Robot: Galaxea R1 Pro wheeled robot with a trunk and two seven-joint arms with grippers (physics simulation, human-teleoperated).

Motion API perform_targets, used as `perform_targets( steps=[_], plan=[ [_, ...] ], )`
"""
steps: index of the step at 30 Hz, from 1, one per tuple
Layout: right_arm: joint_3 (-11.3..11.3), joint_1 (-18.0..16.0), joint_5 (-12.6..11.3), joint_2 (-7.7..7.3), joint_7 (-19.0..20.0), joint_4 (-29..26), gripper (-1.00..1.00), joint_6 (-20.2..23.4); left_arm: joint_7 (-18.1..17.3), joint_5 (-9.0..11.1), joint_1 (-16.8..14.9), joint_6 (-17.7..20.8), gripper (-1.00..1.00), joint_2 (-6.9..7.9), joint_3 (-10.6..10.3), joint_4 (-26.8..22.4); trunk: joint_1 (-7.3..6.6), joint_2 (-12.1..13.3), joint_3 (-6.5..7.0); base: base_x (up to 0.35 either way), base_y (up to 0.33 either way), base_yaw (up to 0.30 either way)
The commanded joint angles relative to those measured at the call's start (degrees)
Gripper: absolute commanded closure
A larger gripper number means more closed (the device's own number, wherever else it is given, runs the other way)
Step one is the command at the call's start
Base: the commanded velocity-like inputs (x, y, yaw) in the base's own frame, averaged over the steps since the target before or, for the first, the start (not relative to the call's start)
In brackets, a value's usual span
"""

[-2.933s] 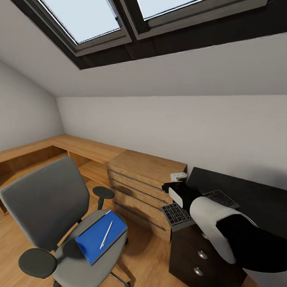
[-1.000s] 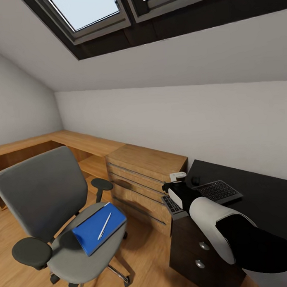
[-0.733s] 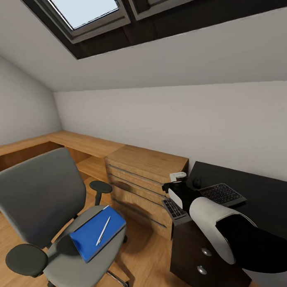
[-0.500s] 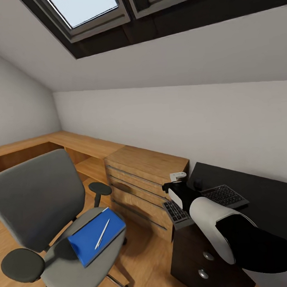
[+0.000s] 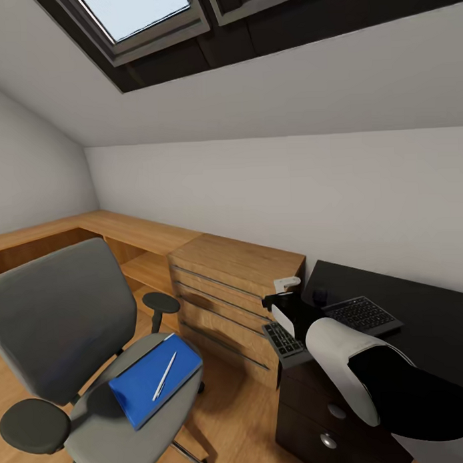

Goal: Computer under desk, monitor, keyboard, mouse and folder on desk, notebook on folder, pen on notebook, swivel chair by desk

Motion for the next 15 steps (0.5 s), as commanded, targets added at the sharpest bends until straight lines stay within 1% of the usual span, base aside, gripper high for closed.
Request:
perform_targets(
  steps=[1, 5, 15],
  plan=[
    [0.51, -0.02, -0.43, 0.0, -0.31, -0.1, -1.0, 0.31, 0.14, 0.48, -0.01, -0.15, -1.0, 0.05, -0.27, -0.05, 0.23, -0.44, -0.23, 0.0, 0.0, 0.0],
    [0.48, -0.02, 0.03, -0.03, -0.31, -0.06, -1.0, 0.26, 0.16, 0.5, -0.01, -0.12, -1.0, 0.07, -0.32, -0.03, 1.1, -2.05, -0.95, 0.0, 0.0, 0.0],
    [0.45, -0.02, 0.23, -0.03, -0.32, -0.07, -1.0, 0.31, 0.17, 0.62, -0.01, 0.04, -1.0, 0.11, -0.22, -0.02, 3.3, -6.06, -2.74, 0.0, 0.0, 0.0]
  ],
)
